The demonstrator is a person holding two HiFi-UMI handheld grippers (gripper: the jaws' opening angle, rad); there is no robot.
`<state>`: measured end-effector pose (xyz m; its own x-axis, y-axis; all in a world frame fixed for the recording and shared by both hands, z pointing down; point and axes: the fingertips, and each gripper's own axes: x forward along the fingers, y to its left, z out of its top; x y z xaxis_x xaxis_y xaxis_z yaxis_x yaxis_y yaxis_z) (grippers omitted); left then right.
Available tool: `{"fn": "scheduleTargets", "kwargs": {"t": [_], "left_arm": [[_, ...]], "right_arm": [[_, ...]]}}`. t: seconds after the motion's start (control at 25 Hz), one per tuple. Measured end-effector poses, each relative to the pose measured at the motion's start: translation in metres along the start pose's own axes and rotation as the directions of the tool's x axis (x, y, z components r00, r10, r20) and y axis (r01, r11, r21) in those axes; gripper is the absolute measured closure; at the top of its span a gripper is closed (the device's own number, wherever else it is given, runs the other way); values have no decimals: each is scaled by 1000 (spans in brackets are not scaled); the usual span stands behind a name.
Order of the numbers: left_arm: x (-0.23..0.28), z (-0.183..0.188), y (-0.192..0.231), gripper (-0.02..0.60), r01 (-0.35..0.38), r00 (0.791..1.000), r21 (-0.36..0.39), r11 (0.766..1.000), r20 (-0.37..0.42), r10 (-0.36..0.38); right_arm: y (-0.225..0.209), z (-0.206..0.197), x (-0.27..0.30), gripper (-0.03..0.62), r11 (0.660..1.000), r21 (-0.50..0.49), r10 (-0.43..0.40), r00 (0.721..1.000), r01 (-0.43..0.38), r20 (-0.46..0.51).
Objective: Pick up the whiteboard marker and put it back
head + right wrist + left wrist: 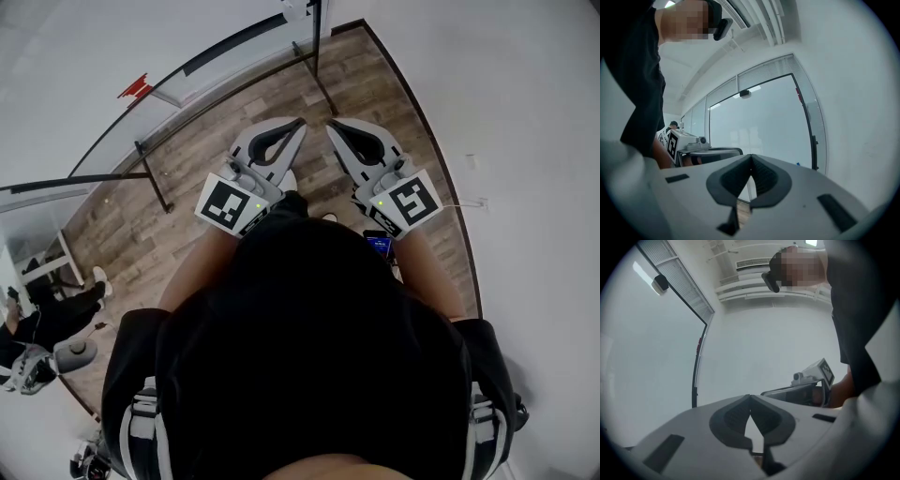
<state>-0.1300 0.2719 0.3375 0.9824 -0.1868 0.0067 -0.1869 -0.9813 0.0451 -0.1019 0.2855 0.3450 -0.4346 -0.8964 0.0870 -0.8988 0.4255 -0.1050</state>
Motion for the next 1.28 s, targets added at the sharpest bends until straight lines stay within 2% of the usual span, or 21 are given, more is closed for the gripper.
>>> {"fn": "scheduleTargets", "kwargs": {"t": [0.32,1.08,1.28], "left_arm": [[11,-3,62,578,14,1000,-23,1000,-1,-14],[23,-4,167,578,52,999,-50,997,-9,-52],[19,-1,187,578,65,998,-47,997,17,-64]], "right_arm": [[-23,-2,59,597,1000,0,-3,999,3,-40],[-59,4,152,597,997,8,-72,995,73,-67],[-63,7,168,597,995,0,-95,994,95,-62]]}}
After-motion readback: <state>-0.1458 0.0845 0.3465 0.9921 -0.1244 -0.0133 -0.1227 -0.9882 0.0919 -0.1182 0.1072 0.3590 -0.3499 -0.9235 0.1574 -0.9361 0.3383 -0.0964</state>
